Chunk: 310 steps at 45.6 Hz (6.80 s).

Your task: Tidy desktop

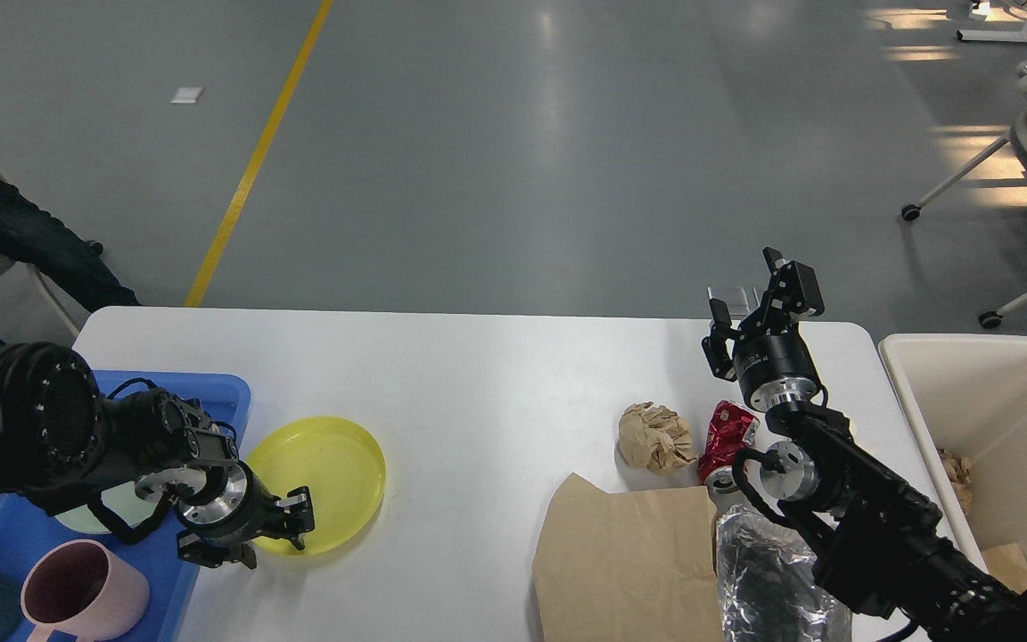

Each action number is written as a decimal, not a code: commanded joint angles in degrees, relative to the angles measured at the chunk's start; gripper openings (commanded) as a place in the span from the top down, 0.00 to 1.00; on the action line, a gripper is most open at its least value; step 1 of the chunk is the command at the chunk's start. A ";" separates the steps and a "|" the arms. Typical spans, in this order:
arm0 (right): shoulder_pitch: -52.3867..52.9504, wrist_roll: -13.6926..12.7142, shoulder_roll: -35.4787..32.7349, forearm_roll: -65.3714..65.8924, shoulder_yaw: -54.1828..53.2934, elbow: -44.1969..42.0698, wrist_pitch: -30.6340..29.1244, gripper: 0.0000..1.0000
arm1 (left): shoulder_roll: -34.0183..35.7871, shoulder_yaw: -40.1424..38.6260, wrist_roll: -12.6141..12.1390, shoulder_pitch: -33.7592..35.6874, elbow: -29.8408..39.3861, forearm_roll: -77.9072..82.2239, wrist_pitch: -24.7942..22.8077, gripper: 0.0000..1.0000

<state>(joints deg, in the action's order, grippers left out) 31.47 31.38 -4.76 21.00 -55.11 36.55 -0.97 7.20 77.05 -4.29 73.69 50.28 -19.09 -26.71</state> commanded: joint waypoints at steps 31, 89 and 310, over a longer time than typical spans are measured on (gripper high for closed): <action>0.00 0.00 0.01 0.01 0.00 0.01 0.00 0.00 | 1.32 -0.24 -4.41 7.25 -0.01 0.72 -10.64 1.00; 0.00 0.00 0.01 0.01 0.00 0.01 0.00 0.00 | 1.32 13.73 -6.17 42.58 20.54 0.98 -13.28 0.04; 0.00 0.00 0.01 0.01 0.00 0.01 0.00 0.00 | 23.91 -2.52 -6.96 3.65 -18.64 1.78 -21.02 1.00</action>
<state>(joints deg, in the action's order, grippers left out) 31.46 31.38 -4.75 21.00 -55.10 36.53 -0.97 30.88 74.93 -11.26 78.41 32.13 -17.32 -47.82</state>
